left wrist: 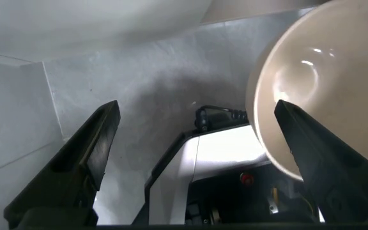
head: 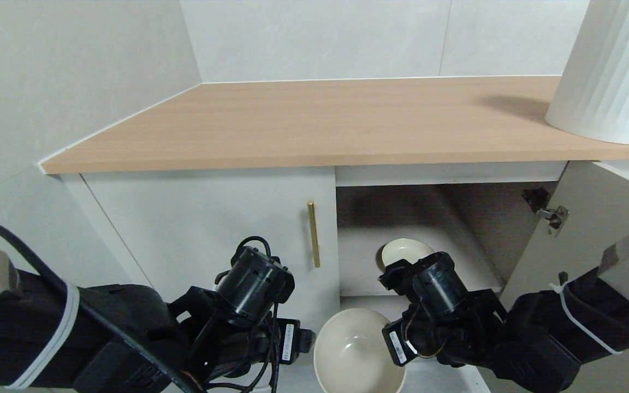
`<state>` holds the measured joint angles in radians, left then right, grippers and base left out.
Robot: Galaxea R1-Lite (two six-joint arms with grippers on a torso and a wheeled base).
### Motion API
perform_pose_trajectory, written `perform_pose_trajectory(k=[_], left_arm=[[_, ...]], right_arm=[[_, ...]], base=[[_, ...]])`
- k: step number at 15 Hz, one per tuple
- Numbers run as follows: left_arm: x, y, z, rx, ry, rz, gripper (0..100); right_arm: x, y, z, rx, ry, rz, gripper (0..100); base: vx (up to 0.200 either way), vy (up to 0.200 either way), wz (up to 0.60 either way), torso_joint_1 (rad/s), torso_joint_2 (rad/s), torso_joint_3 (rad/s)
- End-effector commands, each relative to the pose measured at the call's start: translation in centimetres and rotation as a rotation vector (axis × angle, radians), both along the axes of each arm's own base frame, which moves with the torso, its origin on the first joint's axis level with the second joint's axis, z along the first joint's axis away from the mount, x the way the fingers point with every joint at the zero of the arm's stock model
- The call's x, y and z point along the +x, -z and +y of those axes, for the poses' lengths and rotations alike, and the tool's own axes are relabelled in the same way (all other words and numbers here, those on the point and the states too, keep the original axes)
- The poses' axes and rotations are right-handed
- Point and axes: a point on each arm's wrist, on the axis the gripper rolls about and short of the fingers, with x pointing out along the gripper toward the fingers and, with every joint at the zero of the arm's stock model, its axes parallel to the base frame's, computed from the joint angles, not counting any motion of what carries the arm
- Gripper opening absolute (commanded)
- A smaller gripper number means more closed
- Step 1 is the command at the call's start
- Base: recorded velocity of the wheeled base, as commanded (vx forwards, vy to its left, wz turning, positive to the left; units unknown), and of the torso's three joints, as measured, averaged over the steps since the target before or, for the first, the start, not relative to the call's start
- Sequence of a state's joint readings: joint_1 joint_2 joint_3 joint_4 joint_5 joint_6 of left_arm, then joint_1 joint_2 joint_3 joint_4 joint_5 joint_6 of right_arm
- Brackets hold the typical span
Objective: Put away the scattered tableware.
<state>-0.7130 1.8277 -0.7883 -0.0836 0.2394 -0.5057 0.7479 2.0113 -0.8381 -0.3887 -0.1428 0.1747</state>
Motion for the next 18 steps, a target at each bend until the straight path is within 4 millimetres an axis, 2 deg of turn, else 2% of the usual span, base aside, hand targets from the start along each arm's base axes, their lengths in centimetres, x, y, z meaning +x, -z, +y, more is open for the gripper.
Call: perform_pose_trajectory(k=[1, 5, 7, 10, 16, 18], left_arm=[[0.0, 0.0, 0.0, -0.001, 0.0, -0.001, 100], [0.0, 0.0, 0.0, 0.003, -0.004, -0.003, 100], [0.0, 0.0, 0.0, 0.01, -0.009, -0.01, 100], [0.0, 0.0, 0.1, 0.015, -0.012, -0.013, 100], [0.0, 0.0, 0.0, 0.017, -0.015, -0.016, 100], [0.0, 0.0, 0.0, 0.017, -0.015, -0.016, 100]], right_arm=[[0.6, 0.5, -0.8, -0.019, 0.028, 0.006, 0], [3.0, 1.6, -2.5, -0.045, 0.142, 0.002, 0], [4.6, 1.4, -3.4, -0.022, 0.23, -0.016, 0], [7.4, 0.6, -4.1, 0.102, 0.376, -0.026, 0], [10.5, 0.0, -4.5, 0.236, 0.534, -0.048, 0], [11.7, -0.4, -5.2, 0.278, 0.585, -0.058, 0]], base=[[0.0, 0.0, 0.0, 0.0, 0.0, 0.0], [0.0, 0.0, 0.0, 0.0, 0.0, 0.0], [0.0, 0.0, 0.0, 0.0, 0.0, 0.0], [0.0, 0.0, 0.0, 0.0, 0.0, 0.0], [0.0, 0.0, 0.0, 0.0, 0.0, 0.0], [0.0, 0.0, 0.0, 0.0, 0.0, 0.0]])
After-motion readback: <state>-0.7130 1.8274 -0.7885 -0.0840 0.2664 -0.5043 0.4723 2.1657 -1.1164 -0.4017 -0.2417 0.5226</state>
